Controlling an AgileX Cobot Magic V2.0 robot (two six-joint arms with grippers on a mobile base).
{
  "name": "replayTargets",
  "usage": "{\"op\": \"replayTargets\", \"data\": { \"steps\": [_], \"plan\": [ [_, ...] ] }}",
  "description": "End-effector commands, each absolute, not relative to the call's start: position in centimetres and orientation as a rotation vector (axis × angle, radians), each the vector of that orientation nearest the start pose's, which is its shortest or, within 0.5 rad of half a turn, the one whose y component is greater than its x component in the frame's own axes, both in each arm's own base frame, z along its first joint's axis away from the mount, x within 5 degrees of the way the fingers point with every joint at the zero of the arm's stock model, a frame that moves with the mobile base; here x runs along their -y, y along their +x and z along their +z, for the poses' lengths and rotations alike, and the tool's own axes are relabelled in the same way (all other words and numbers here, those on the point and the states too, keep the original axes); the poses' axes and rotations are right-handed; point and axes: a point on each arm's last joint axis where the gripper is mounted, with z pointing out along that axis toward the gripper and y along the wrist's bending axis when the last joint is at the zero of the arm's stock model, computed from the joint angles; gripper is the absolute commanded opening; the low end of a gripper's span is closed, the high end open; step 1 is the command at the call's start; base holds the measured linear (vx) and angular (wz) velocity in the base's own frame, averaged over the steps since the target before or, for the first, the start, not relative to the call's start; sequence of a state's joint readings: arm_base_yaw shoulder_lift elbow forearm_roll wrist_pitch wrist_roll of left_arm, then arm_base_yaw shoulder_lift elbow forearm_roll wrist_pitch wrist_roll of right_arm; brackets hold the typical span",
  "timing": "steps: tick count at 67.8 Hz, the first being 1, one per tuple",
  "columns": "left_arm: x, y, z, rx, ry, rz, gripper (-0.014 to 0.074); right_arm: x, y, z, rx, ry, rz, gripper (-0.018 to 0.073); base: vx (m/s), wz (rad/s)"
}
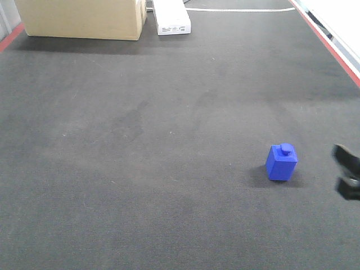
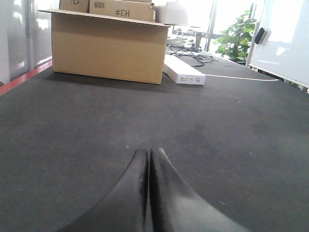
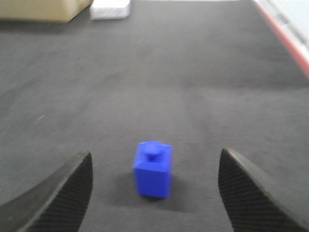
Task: Pour parts from conveyor to right shelf
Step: 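Move the open right gripper down over the blue block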
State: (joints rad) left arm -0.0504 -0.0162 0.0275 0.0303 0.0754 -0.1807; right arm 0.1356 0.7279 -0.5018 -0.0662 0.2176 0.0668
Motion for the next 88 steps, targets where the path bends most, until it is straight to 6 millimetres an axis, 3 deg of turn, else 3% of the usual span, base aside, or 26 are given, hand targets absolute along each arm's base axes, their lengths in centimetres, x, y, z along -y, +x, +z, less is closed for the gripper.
{"op": "replayTargets", "data": {
  "steps": [1, 23, 42, 62, 88],
  "plan": [
    [0.3, 5.6, 19.8, -1.510, -0.083, -0.174, -0.0006, -3.0, 16.7, 31.7, -1.874, -0.183, 0.103, 0.0534, 0.00, 0.00],
    [0.3, 5.6, 19.8, -1.510, -0.083, -0.174, -0.0006, -5.0, 25.1, 32.7, -2.172, -0.096, 0.141, 0.0534, 0.00, 0.00],
    [0.3, 5.6, 19.8, -1.510, -0.083, -0.174, -0.0006, -4.0, 31.6, 32.5, -2.461, 0.081, 0.074, 0.0534, 0.00, 0.00],
    [0.3, 5.6, 19.8, -1.510, -0.083, -0.174, -0.0006, -4.2, 35.3, 30.2, -2.619, 0.021, 0.049, 0.0534, 0.00, 0.00],
    [0.3, 5.6, 19.8, -1.510, -0.083, -0.174, -0.0006, -4.4, 37.5, 25.3, -2.794, -0.015, 0.007, 0.0534, 0.00, 0.00]
  ]
}}
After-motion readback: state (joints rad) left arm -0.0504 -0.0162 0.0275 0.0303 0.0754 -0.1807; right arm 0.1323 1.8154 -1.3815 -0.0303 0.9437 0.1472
